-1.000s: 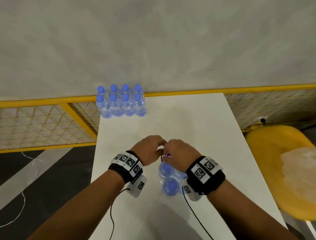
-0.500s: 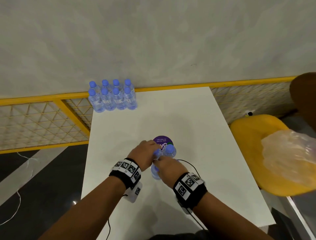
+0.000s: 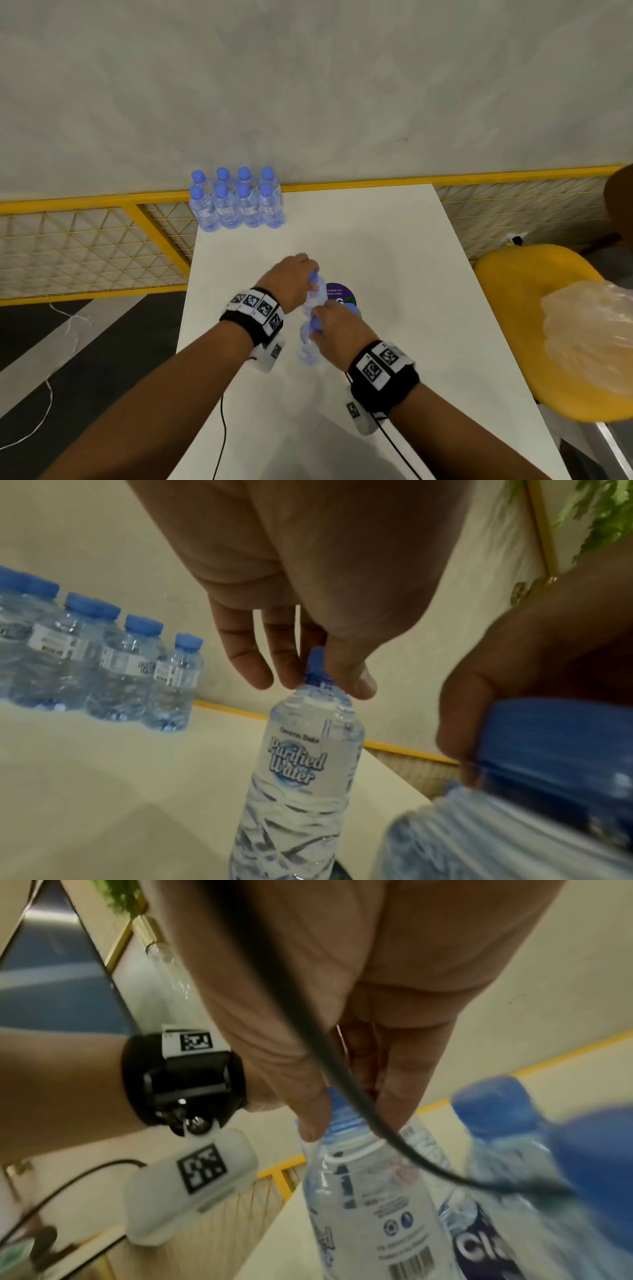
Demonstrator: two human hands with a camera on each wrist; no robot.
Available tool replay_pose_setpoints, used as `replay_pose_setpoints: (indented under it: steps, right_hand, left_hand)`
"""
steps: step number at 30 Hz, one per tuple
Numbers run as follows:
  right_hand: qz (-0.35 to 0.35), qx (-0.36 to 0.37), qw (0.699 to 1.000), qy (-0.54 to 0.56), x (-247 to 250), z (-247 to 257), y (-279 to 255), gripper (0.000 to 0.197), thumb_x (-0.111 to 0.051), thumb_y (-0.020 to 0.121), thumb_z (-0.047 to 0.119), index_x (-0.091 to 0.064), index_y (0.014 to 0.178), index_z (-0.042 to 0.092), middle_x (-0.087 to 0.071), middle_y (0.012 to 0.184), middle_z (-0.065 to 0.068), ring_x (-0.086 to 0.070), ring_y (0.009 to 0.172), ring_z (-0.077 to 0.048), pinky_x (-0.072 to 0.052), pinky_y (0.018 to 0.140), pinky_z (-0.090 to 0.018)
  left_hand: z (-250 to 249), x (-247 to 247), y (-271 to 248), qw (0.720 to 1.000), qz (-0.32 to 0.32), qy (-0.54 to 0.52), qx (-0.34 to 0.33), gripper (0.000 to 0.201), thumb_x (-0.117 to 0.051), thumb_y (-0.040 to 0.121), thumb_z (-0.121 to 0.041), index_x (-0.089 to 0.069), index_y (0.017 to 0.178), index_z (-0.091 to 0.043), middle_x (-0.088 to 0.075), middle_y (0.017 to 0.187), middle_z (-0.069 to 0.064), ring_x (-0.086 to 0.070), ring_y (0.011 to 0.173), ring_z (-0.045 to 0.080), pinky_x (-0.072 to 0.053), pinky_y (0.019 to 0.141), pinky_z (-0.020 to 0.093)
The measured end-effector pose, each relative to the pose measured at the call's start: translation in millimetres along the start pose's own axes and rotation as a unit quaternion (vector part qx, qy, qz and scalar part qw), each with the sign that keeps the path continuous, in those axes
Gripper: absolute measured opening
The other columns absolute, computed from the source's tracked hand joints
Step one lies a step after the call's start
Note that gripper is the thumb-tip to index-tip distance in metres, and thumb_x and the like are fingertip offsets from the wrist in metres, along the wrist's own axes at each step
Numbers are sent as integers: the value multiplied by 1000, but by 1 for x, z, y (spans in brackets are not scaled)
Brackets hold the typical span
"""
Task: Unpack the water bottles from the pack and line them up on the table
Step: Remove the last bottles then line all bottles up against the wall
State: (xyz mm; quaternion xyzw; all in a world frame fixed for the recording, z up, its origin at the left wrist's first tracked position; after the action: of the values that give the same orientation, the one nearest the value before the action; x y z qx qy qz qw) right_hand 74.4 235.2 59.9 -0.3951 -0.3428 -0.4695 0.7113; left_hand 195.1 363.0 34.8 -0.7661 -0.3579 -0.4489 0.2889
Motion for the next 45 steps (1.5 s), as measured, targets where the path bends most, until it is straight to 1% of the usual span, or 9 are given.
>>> replay_pose_setpoints:
  steps: [5, 11, 19, 26, 29, 33, 36, 39, 45]
  right_hand:
    - [-56, -18, 998, 33, 56, 4, 60, 22, -60, 87, 24, -63, 102, 7, -58, 103, -13, -59, 94, -33, -41, 74, -30]
    - [-97, -42, 994, 11, 101, -4, 159, 33, -59, 91, 28, -60, 117, 7, -58, 116, -16, -58, 105, -33, -45, 86, -34]
    - [-75, -73, 994, 0, 94, -36, 280, 32, -61, 91, 27, -58, 115, 7, -55, 115, -17, -58, 103, -36, -46, 85, -36]
    - [-75, -82, 994, -1, 79, -47, 327, 31, -62, 89, 26, -61, 117, 12, -57, 113, -16, -61, 100, -35, -49, 83, -36]
    - [-76, -81, 994, -7, 78, -48, 339, 32, -60, 91, 26, -60, 119, 11, -57, 112, -17, -61, 100, -36, -49, 82, -38]
    - [-73, -65, 995, -10, 82, -46, 352, 30, -60, 90, 24, -62, 116, 10, -61, 110, -15, -62, 96, -33, -42, 72, -29]
    - [-62, -60, 996, -31, 83, -43, 358, 23, -64, 88, 22, -64, 106, 9, -63, 109, -14, -63, 97, -32, -41, 71, -28]
    - [-57, -53, 996, -49, 82, -42, 362, 23, -66, 87, 20, -64, 105, 7, -64, 110, -16, -64, 98, -33, -41, 72, -29]
    - [-67, -47, 995, -53, 82, -47, 364, 21, -66, 86, 19, -64, 104, 7, -65, 106, -15, -64, 96, -32, -41, 71, -28]
  left_hand:
    - [24, 60, 71, 998, -55, 28, 1, 35, -69, 93, -18, -61, 123, -3, -57, 119, 18, -59, 107, 38, -45, 91, 42]
    - [67, 113, 178, 993, -31, 98, 60, 38, -68, 94, -26, -57, 127, -10, -52, 128, 12, -58, 114, 34, -47, 97, 48]
    - [135, 108, 258, 981, -22, 144, 125, 34, -64, 95, -29, -55, 127, -21, -52, 127, 3, -57, 117, 29, -42, 100, 50]
    - [160, 89, 268, 976, -33, 191, 98, 23, -59, 95, -36, -57, 114, -25, -56, 112, -2, -59, 108, 24, -34, 92, 46]
    - [162, 84, 267, 977, -39, 185, 95, 19, -58, 91, -28, -58, 111, -30, -57, 109, -4, -61, 106, 22, -31, 92, 46]
    - [164, 84, 265, 986, -34, 138, 88, 22, -54, 93, -25, -60, 114, -26, -57, 115, 0, -61, 105, 26, -41, 90, 45]
    - [164, 87, 266, 988, -24, 129, 82, 5, -53, 92, -23, -55, 95, -27, -54, 103, 0, -61, 101, 28, -48, 90, 47]
    - [163, 91, 266, 991, -3, 115, 73, 11, -54, 90, -20, -49, 85, -28, -47, 95, -3, -61, 96, 30, -50, 91, 48]
    - [168, 89, 263, 996, -12, 64, 63, 15, -54, 88, -20, -62, 100, -23, -62, 109, 1, -63, 99, 28, -50, 95, 50]
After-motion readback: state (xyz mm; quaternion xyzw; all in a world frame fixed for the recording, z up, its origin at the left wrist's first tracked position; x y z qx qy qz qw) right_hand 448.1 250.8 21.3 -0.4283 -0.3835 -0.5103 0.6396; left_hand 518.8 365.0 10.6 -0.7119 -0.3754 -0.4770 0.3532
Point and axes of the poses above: each hand's wrist, its own y-axis towards the middle knuckle, its own x-axis out of the back of the hand, z = x × y, the point moved 1 cm from there along y, towards the middle knuckle
